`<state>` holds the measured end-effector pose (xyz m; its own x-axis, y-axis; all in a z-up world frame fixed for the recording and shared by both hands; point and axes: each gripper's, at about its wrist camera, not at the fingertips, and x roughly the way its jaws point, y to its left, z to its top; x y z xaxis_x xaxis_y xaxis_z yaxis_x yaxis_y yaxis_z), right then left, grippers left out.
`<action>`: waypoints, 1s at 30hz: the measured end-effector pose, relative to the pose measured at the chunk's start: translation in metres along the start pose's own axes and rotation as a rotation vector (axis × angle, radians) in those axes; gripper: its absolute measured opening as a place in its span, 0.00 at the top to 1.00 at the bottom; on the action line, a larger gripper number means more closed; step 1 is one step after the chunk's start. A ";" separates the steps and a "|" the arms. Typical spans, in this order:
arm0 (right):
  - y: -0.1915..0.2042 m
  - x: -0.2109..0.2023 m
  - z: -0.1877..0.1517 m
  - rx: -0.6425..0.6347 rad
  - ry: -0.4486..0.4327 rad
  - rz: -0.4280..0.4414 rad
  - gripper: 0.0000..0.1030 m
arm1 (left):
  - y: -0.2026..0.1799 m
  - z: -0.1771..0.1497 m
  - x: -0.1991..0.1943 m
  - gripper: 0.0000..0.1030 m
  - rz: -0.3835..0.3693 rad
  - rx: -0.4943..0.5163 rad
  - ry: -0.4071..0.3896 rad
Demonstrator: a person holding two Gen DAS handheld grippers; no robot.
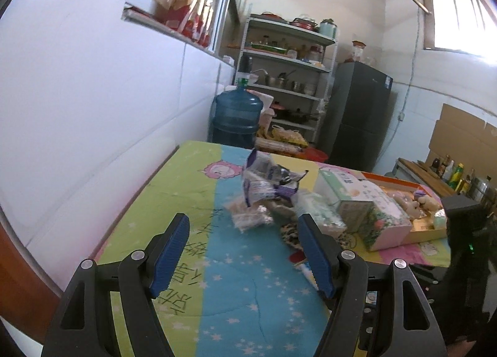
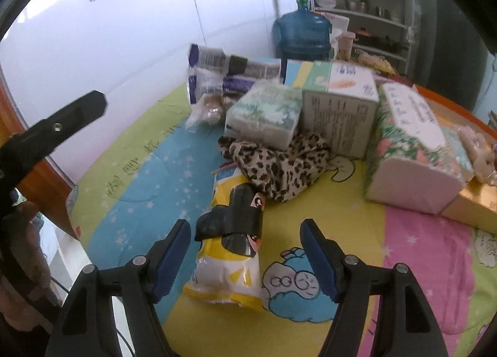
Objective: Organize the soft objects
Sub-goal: 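Move both tools back toward the remaining items on the bed, then grasp the yellow penguin snack bag with the right gripper while the left gripper grasps the purple-white packet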
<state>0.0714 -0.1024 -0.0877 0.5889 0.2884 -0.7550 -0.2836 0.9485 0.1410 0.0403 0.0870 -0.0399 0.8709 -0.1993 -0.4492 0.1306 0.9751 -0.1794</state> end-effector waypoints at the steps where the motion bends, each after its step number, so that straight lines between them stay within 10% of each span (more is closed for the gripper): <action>1: 0.000 0.004 0.000 0.002 0.005 -0.004 0.29 | 0.003 0.000 0.001 0.29 0.001 -0.004 0.001; 11: 0.008 0.011 -0.003 -0.015 -0.008 0.018 0.56 | 0.015 -0.003 0.022 0.29 -0.022 -0.024 0.036; 21: 0.017 -0.010 -0.014 -0.044 -0.030 0.141 0.56 | -0.001 0.038 0.063 0.29 -0.159 0.080 0.038; 30: 0.017 -0.031 -0.012 -0.099 -0.069 0.201 0.56 | -0.005 0.064 0.144 0.29 -0.300 0.132 0.198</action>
<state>0.0395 -0.0966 -0.0697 0.5624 0.4813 -0.6724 -0.4710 0.8548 0.2179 0.1953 0.0601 -0.0472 0.6783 -0.4799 -0.5564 0.4369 0.8723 -0.2198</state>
